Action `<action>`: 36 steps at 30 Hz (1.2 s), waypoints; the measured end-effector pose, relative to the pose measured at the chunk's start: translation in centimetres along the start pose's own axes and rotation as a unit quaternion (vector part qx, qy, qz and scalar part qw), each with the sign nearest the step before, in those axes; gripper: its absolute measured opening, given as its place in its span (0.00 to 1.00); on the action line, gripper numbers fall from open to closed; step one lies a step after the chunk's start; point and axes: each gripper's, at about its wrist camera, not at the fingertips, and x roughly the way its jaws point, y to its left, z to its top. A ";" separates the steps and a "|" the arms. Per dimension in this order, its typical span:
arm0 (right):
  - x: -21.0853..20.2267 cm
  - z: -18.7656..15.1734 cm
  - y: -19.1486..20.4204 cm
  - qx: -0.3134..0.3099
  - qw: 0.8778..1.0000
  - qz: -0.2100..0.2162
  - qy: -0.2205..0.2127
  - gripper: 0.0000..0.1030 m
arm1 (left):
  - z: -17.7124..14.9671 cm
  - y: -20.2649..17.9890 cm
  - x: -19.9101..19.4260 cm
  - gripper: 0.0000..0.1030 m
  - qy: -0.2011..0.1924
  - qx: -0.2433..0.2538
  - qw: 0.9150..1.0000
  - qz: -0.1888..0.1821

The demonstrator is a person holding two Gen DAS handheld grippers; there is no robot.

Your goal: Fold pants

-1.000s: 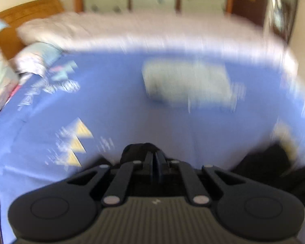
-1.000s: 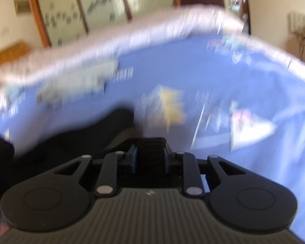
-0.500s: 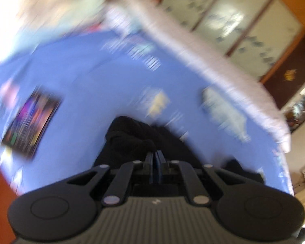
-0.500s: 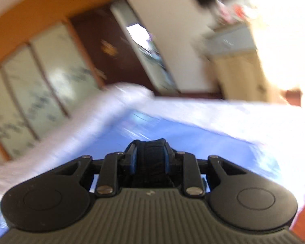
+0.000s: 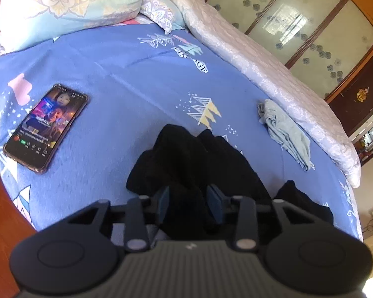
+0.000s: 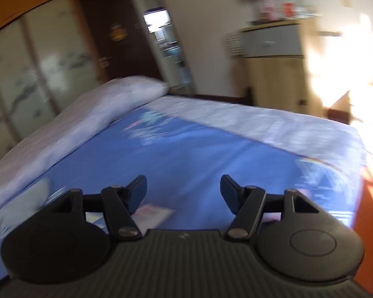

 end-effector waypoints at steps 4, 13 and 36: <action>4.9 -3.0 6.8 -0.040 0.990 0.092 0.097 0.69 | -0.6 0.9 1.5 0.48 0.025 -0.030 0.999 -0.005; 17.5 -8.2 17.1 -0.137 0.961 0.093 0.223 0.80 | -3.4 0.1 5.9 0.11 0.081 -0.057 0.995 -0.003; -3.2 0.2 -12.7 0.069 0.996 -0.062 -0.016 0.72 | -5.9 -2.2 4.9 0.13 0.110 -0.008 0.993 -0.041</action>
